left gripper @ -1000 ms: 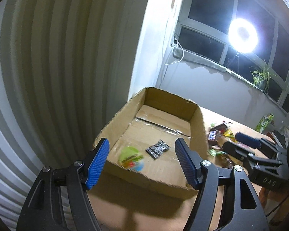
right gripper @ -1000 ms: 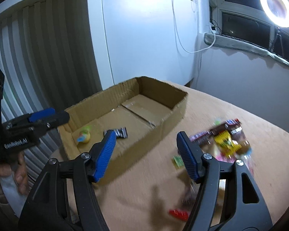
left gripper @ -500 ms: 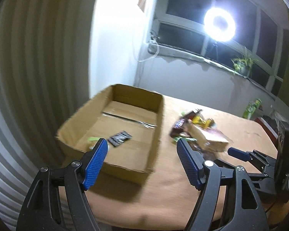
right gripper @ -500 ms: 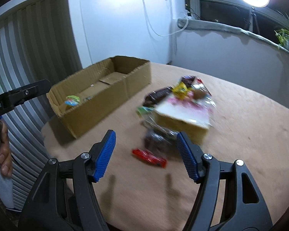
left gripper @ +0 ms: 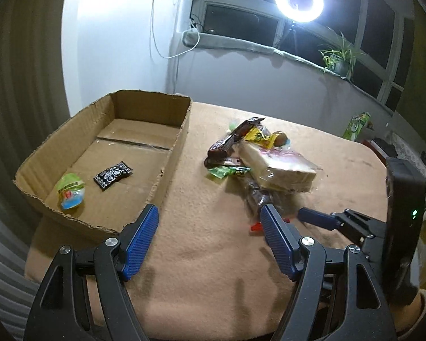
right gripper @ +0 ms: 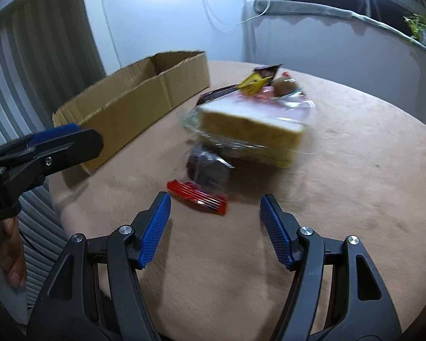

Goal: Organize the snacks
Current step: 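Grasp the clear bag of red candy with the right tool while the left grasps the teal candy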

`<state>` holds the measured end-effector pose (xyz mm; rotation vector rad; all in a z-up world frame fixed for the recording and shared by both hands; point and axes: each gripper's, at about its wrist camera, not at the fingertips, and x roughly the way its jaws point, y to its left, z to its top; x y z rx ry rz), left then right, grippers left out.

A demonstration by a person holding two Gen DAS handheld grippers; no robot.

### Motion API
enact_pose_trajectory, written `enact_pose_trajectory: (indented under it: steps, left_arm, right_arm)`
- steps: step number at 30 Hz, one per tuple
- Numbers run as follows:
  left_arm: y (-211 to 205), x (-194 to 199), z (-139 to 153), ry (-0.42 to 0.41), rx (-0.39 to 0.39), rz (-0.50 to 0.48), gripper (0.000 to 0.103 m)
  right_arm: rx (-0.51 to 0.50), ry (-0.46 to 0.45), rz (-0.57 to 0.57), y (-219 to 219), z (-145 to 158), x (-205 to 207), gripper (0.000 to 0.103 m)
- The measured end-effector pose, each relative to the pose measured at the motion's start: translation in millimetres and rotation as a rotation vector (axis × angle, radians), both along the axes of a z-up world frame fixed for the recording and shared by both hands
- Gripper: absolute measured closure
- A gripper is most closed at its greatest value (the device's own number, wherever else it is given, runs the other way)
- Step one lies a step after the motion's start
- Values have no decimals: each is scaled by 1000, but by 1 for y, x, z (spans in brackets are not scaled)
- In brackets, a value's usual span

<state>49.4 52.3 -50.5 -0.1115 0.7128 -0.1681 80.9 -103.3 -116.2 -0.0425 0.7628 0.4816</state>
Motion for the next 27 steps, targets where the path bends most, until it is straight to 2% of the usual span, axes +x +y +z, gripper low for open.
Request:
enact_pose_trajectory:
  steps: [6,8,9,12,13,17,19,22,24,27]
  left_arm:
    - [-1,4,2,2,-2,-18,29]
    - [-4,8,2,3,6,-20,29]
    - [-5,9,2,2,6,-22,29]
    - [-10,15,0,11,-2,-32,29]
    - [-13,17,-1,17,-7,-37,29]
    - [-28,24,-6,30,5,-68,28]
    - [-38,27,-10,14,57,-54,25]
    - [-52,32,-13,12,104,-60,24]
    - [-62,36,-15,23,88,-102,24]
    - [-75,42,-20,16,115,-111,26]
  right_arm:
    - [-17,-4,-1,19,-4,20,32]
    - [-8,-2,9,21,-4,26,34]
    - [-1,-2,13,21,-3,28,49]
    - [30,-3,22,14,-2,28,51]
    - [35,-9,6,8,-1,27,70]
    - [66,-28,-74,-30,4,28,72]
    - [79,-25,-108,-50,5,29,72]
    - [89,-12,-154,-82,4,31,72]
    - [91,-7,-164,-93,3,30,72]
    - [118,-11,-137,-104,2,21,72]
